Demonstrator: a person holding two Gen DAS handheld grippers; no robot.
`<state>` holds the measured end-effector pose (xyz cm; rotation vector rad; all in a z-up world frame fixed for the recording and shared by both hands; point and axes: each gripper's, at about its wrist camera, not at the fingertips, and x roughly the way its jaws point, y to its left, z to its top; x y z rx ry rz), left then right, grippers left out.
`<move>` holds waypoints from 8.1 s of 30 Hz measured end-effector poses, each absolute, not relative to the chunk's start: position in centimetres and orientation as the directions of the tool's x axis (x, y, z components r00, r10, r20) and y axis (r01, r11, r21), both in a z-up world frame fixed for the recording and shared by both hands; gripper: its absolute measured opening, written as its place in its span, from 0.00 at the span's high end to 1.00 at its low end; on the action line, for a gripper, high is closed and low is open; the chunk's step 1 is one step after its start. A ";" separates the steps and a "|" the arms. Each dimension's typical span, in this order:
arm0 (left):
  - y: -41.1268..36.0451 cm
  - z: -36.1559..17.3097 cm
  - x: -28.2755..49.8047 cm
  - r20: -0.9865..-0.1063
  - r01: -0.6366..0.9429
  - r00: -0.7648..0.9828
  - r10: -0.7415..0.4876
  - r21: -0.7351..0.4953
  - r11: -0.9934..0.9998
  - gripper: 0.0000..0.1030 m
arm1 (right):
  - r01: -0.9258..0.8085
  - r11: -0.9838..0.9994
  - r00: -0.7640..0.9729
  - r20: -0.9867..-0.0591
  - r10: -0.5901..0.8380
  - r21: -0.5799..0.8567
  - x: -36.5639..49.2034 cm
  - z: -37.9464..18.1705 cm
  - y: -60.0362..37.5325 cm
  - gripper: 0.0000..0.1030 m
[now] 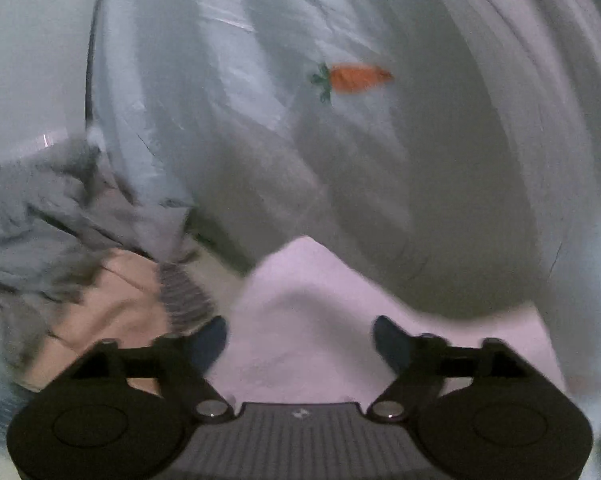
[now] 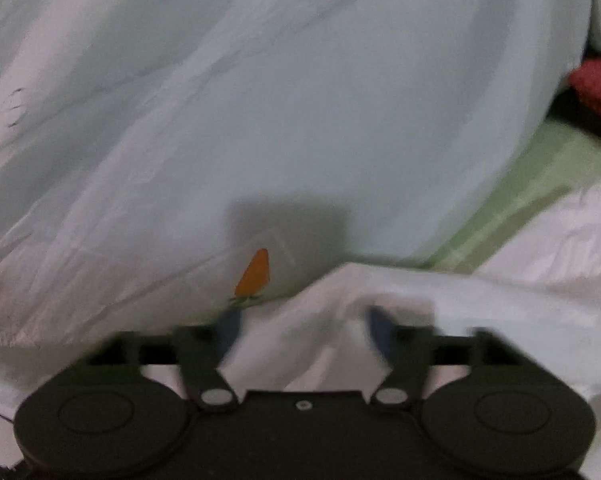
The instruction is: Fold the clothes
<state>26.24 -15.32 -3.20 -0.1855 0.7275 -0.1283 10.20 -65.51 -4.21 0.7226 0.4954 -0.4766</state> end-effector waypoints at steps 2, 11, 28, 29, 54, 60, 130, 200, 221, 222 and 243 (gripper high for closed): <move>-14.6 -6.5 23.8 -0.738 0.050 0.665 -0.110 -0.104 0.993 0.20 | 0.546 0.712 0.773 -0.593 -0.226 0.441 8.0 -4.9 -64.0 0.22; -8.4 -15.5 12.5 -0.891 -0.033 0.449 0.072 0.064 0.997 0.20 | 0.585 0.697 0.641 -0.763 -0.085 0.414 -3.9 -11.1 -58.4 0.22; -1.3 -14.6 4.6 -0.851 -0.181 0.524 0.020 -0.088 0.979 0.92 | 0.586 0.694 0.658 -0.745 -0.107 0.418 -10.2 -9.5 -51.3 0.22; -0.1 -14.8 3.8 -0.857 -0.210 0.513 0.042 -0.078 0.975 0.92 | 0.582 0.699 0.657 -0.747 -0.102 0.416 -10.2 -9.7 -50.6 0.22; -9.0 -10.9 1.4 -0.784 -0.116 0.621 0.005 -0.086 0.990 0.21 | 0.774 0.521 0.584 -0.724 -0.367 0.360 -22.2 -11.3 -61.0 0.00; -17.3 -9.6 -2.2 -0.776 -0.131 0.631 -0.014 -0.124 0.984 0.17 | 0.849 0.380 0.511 -0.749 -0.421 0.366 -26.2 -12.7 -73.3 0.01; -5.5 -12.9 18.1 -0.802 -0.249 0.584 0.125 -0.031 0.968 0.92 | 0.698 0.716 0.415 -0.798 -0.437 -0.029 -6.3 -15.1 -60.0 0.03; -32.0 -6.9 6.3 -0.783 -0.024 0.605 -0.145 -0.200 0.979 0.08 | 0.562 0.825 0.631 -0.676 -0.381 0.060 -10.6 -12.0 -82.6 0.00; -41.9 -7.8 10.9 -0.853 0.062 0.515 -0.083 -0.059 0.996 0.08 | 0.616 0.744 0.670 -0.670 -0.321 0.260 -6.3 -17.2 -97.4 0.84; -42.0 -7.7 10.9 -0.849 0.073 0.521 -0.085 -0.055 0.996 0.08 | 0.671 0.704 0.651 -0.640 -0.409 0.233 -7.1 -16.4 -98.1 0.85; -33.9 -6.1 4.6 -0.813 0.008 0.567 -0.133 -0.156 0.988 0.07 | 0.794 0.574 0.540 -0.665 -0.515 0.200 -24.5 -14.5 -87.5 0.02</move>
